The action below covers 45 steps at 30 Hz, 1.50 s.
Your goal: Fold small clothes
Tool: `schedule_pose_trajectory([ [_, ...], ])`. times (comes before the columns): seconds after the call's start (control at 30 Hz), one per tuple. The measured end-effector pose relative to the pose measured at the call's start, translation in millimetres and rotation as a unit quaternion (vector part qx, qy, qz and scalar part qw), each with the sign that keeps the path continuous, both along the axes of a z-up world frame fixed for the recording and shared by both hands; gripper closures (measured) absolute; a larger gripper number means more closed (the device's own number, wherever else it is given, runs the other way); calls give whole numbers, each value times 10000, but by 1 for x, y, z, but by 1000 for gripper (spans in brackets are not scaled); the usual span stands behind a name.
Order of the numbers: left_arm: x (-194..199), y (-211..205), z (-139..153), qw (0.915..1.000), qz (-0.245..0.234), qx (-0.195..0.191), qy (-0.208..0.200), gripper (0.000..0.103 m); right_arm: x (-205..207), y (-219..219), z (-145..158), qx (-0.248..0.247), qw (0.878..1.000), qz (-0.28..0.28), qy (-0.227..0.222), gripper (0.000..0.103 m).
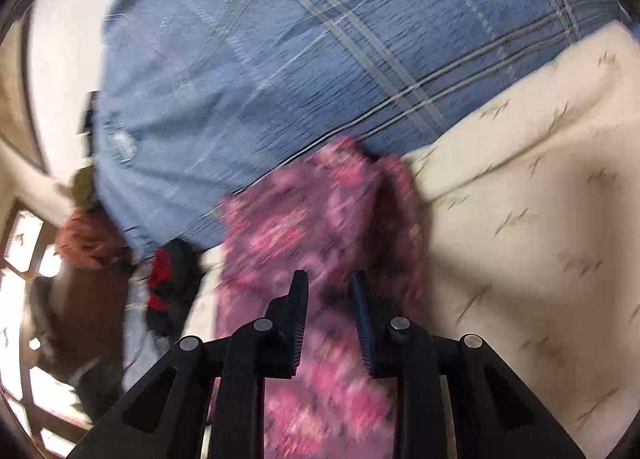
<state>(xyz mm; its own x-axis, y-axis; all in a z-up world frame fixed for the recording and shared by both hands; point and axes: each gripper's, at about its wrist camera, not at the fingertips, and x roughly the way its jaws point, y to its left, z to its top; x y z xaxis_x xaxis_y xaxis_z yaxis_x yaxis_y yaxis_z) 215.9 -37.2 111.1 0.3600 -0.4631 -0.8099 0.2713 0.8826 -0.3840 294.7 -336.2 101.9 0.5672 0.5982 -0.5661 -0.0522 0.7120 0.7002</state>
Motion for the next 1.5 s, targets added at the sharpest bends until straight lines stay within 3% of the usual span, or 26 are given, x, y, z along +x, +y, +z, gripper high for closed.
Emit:
schedule_pose_trajectory([
  [0.07, 11, -4, -22, 9984, 56, 57, 562, 46, -12, 13, -2, -824, 9966, 25, -92, 90],
  [0.1, 9, -3, -21, 9990, 80, 54, 431, 46, -14, 20, -9, -1438, 9896, 75, 35, 90],
  [0.13, 6, -4, -17, 9993, 22, 123, 358, 47, -15, 24, -11, -1721, 9849, 164, 56, 89],
  [0.2, -1, -1, -5, 9994, -183, -12, 278, 49, -17, 28, 1, -1908, 9815, 123, -71, 86],
  [0.3, 5, 8, 21, 9997, -118, -193, -129, 47, -13, 18, 30, -1439, 9889, -72, -354, 79],
  [0.4, 33, 7, 32, 9994, 117, -141, -287, 40, 9, 14, 45, -880, 9944, -353, -460, 62],
  [0.5, 74, 6, 19, 9991, 339, -249, 103, 38, 41, 24, 38, -937, 9945, -423, -207, 59],
  [0.6, 109, 8, -2, 9953, 575, -468, 627, 38, 69, 33, 16, -1439, 9878, -527, 267, 59],
  [0.63, 115, 9, -8, 9935, 623, -572, 763, 38, 75, 36, 9, -1519, 9864, -487, 397, 63],
  [0.67, 122, 8, -12, 9921, 663, -658, 832, 38, 81, 41, 4, -1515, 9867, -343, 469, 93],
  [0.7, 117, 11, -14, 9926, 661, -641, 788, 38, 82, 44, 5, -1491, 9879, -209, 384, 98],
  [0.77, 123, 1, -19, 9956, 658, -264, 605, 38, 78, 47, 17, -1684, 9855, -231, -24, 99],
  [0.87, 128, -9, -28, 9955, 702, -27, 637, 38, 85, 41, -7, -2014, 9777, -263, 533, 97],
  [0.9, 125, -9, -23, 9959, 688, 16, 586, 38, 85, 43, -9, -2065, 9767, -249, 532, 96],
  [1.03, 109, 6, -5, 9967, 713, -26, 379, 38, 64, 33, 11, -1696, 9843, -315, 365, 89],
  [1.17, 95, 34, -7, 9919, 763, -727, 714, 38, 31, 8, 13, -1008, 9936, -258, 448, 58],
  [1.33, 99, 28, -27, 9835, 827, -1072, 1204, 38, -12, -15, 7, -623, 9967, -226, 464, 54],
  [1.43, 99, -3, -31, 9857, 723, -913, 1215, 38, -20, -15, -9, -417, 9975, -145, 556, 52],
  [1.5, 96, -25, -26, 9906, 676, -522, 1067, 30, -15, -4, -13, -63, 9982, 169, 569, 52],
])
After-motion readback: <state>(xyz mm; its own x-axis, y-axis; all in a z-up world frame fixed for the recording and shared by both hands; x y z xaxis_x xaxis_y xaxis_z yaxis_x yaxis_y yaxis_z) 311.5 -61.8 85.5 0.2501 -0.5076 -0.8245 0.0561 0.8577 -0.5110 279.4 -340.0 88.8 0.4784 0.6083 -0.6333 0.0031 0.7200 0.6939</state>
